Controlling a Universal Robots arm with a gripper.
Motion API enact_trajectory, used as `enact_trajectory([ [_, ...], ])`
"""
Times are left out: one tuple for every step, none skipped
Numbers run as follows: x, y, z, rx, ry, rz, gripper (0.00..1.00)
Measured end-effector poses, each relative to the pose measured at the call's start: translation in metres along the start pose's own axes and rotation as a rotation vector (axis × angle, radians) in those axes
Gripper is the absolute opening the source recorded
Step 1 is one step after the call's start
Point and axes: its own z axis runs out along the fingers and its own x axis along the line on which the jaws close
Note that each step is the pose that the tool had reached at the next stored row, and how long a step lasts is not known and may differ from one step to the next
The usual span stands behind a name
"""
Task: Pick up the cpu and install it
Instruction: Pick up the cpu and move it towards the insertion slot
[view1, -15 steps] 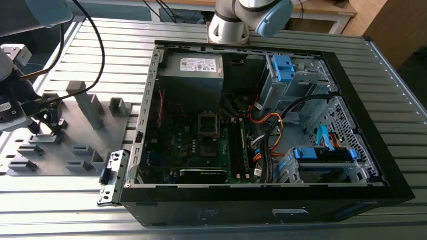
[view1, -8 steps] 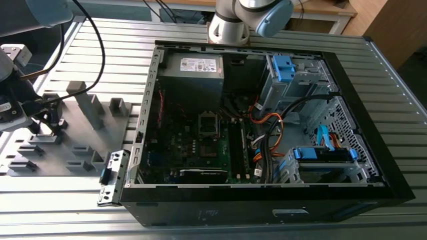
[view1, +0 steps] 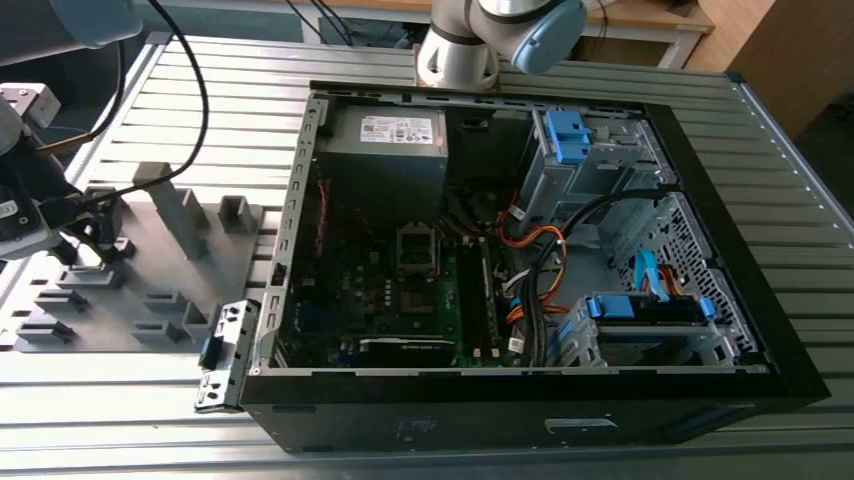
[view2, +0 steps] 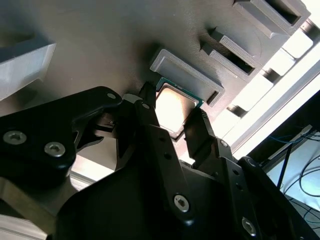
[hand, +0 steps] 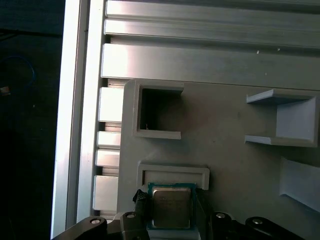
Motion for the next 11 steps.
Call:
enact_trajectory([
  [0.0000, 0.0000, 0.0000, 0.0001, 0.0000, 0.000, 0.47],
  [0.0000, 0.0000, -0.0001, 0.0001, 0.0002, 0.000, 0.47],
  [0.0000, 0.0000, -0.0002, 0.0001, 0.0001, 0.000, 0.47],
  [0.0000, 0.0000, -0.0007, 0.0002, 0.0004, 0.000, 0.47],
  [0.0001, 0.0000, -0.0017, 0.0004, 0.0006, 0.000, 0.47],
  [0.0000, 0.0000, -0.0030, 0.0002, 0.0004, 0.000, 0.47],
  [0.0000, 0.0001, -0.0050, 0.0001, 0.0002, 0.000, 0.47],
  [-0.0001, 0.0001, -0.0074, 0.0001, 0.0001, 0.000, 0.47],
  [-0.0001, 0.0002, -0.0099, 0.0001, 0.0001, 0.000, 0.47],
  [-0.0001, 0.0002, -0.0124, 0.0001, 0.0002, 0.000, 0.47],
  [-0.0002, 0.0002, -0.0148, 0.0001, 0.0001, 0.000, 0.47],
])
